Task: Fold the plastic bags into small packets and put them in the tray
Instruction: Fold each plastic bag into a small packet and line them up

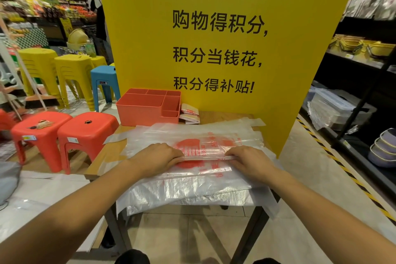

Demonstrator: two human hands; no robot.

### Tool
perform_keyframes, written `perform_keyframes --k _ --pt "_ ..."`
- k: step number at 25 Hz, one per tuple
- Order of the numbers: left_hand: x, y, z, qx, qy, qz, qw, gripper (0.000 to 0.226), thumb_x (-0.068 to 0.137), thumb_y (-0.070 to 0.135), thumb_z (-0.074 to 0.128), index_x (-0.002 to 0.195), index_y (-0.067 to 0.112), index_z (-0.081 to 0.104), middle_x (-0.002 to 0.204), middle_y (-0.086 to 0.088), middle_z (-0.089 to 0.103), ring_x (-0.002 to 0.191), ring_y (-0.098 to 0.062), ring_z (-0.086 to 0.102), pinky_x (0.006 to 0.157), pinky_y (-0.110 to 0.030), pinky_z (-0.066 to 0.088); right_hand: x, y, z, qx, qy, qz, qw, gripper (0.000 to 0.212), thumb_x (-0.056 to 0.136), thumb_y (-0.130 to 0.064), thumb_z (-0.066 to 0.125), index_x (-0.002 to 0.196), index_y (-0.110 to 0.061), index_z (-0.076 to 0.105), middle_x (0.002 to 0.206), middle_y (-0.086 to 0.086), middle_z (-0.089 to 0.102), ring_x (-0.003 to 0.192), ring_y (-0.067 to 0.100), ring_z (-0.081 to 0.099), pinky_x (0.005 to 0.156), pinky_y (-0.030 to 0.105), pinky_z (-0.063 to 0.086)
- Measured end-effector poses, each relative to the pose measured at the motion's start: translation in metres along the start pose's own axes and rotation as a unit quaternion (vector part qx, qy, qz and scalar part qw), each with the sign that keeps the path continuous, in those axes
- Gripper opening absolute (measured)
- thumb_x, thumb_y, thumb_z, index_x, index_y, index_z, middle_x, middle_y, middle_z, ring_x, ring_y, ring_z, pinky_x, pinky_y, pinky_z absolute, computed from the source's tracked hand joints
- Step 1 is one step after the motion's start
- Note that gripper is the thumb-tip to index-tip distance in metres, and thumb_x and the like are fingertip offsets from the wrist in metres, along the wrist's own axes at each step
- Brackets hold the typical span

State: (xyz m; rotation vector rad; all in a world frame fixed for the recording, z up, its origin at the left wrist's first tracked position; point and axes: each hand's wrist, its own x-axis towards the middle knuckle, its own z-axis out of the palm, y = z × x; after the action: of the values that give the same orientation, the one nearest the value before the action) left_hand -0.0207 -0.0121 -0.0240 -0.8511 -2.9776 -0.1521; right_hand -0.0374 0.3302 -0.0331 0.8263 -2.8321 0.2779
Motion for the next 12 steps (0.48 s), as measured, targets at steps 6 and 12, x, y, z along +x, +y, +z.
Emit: perform_keyframes --k 6,12 --pt "-0.004 -0.011 -0.019 -0.004 -0.013 -0.052 0.999 0.011 0.104 0.028 0.052 0.109 0.035 0.059 0.101 0.009 0.069 0.094 -0.019 0.062 0.074 -0.036 0.048 0.0 0.011 -0.023 -0.067 -0.001 0.051 0.996 0.022 0.103 -0.049 0.052 0.106 -0.03 0.061 0.094 -0.008 0.072 0.081 0.015 0.064 0.058 0.03 0.034" --pt "0.002 -0.033 -0.015 -0.122 -0.09 -0.091 0.984 0.011 0.094 0.042 0.068 0.105 0.041 0.064 0.107 0.013 0.067 0.099 -0.016 0.062 0.09 -0.041 0.052 0.012 0.018 -0.025 -0.117 -0.024 0.079 0.99 0.057 0.096 -0.072 0.041 0.132 -0.029 0.053 0.124 -0.005 0.069 0.108 0.02 0.065 0.078 0.036 0.051"
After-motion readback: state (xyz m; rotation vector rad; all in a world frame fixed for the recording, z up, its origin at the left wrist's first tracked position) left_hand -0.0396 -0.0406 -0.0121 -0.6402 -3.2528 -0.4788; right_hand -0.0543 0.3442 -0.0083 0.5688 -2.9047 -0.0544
